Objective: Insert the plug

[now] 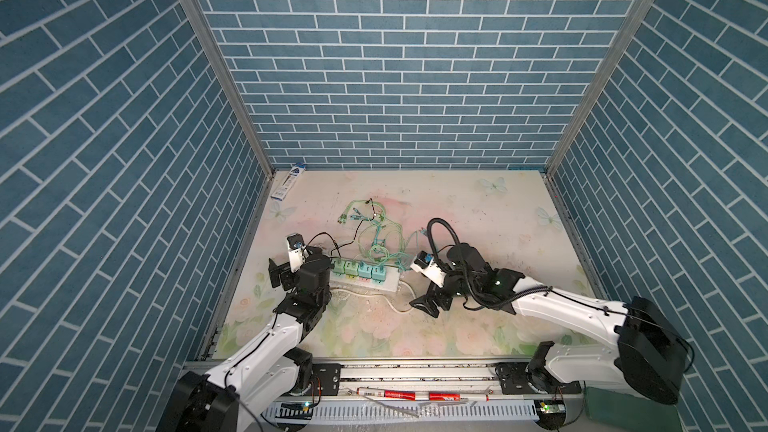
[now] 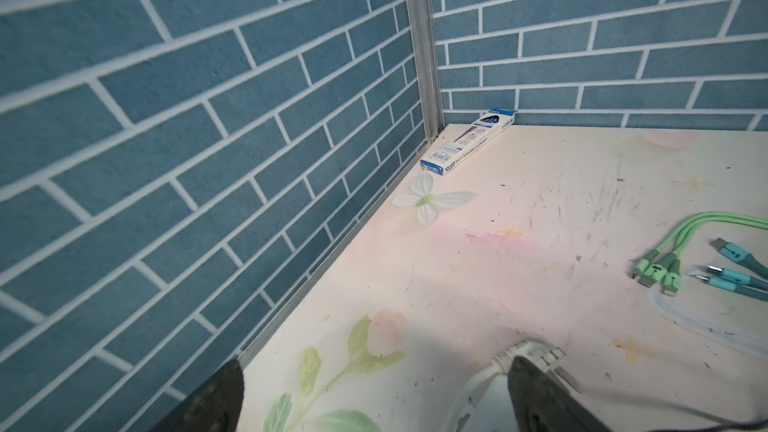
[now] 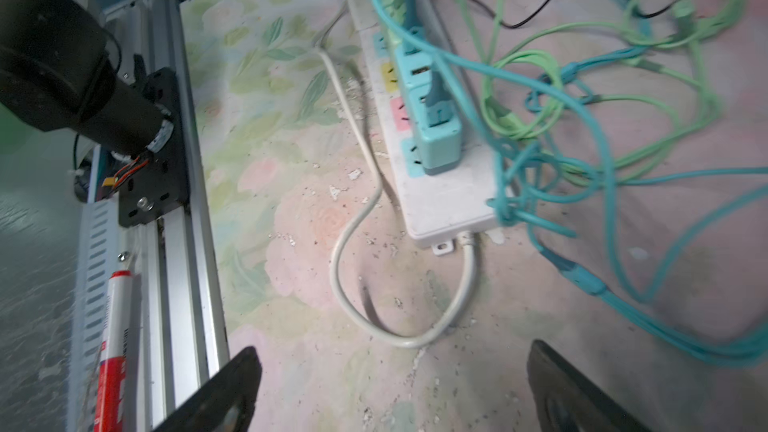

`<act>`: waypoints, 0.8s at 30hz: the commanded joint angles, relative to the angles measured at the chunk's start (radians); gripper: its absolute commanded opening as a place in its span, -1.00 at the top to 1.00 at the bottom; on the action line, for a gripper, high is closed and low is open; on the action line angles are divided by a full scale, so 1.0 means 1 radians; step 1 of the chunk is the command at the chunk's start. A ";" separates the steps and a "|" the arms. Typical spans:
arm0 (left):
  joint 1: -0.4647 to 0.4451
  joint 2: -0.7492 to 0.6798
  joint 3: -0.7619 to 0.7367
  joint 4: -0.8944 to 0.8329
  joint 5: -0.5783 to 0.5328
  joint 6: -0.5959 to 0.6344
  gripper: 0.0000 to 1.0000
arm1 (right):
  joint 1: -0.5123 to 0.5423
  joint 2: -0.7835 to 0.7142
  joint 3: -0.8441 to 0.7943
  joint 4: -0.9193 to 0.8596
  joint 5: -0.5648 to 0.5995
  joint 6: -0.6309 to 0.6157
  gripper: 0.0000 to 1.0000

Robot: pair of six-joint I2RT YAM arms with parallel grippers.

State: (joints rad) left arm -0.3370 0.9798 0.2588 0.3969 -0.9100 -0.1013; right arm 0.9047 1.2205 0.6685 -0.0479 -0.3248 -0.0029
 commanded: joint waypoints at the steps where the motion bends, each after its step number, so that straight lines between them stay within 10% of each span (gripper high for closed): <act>1: 0.054 0.134 -0.025 0.295 0.122 0.088 -0.99 | -0.043 -0.121 -0.074 0.068 0.164 0.131 -0.98; 9: 0.049 0.382 -0.005 0.634 0.158 0.239 -0.99 | -0.269 -0.379 -0.218 0.042 0.734 0.317 -0.98; 16: 0.053 0.531 0.026 0.756 0.170 0.291 -0.99 | -0.525 -0.442 -0.257 0.036 0.965 0.328 -0.98; 24: 0.046 0.559 0.014 0.803 0.197 0.311 -0.99 | -0.692 -0.301 -0.440 0.646 1.030 0.057 -0.99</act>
State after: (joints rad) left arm -0.2863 1.5192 0.2859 1.1908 -0.7574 0.1772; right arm 0.2653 0.8555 0.2703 0.3126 0.6537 0.1707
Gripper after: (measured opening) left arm 0.995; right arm 0.991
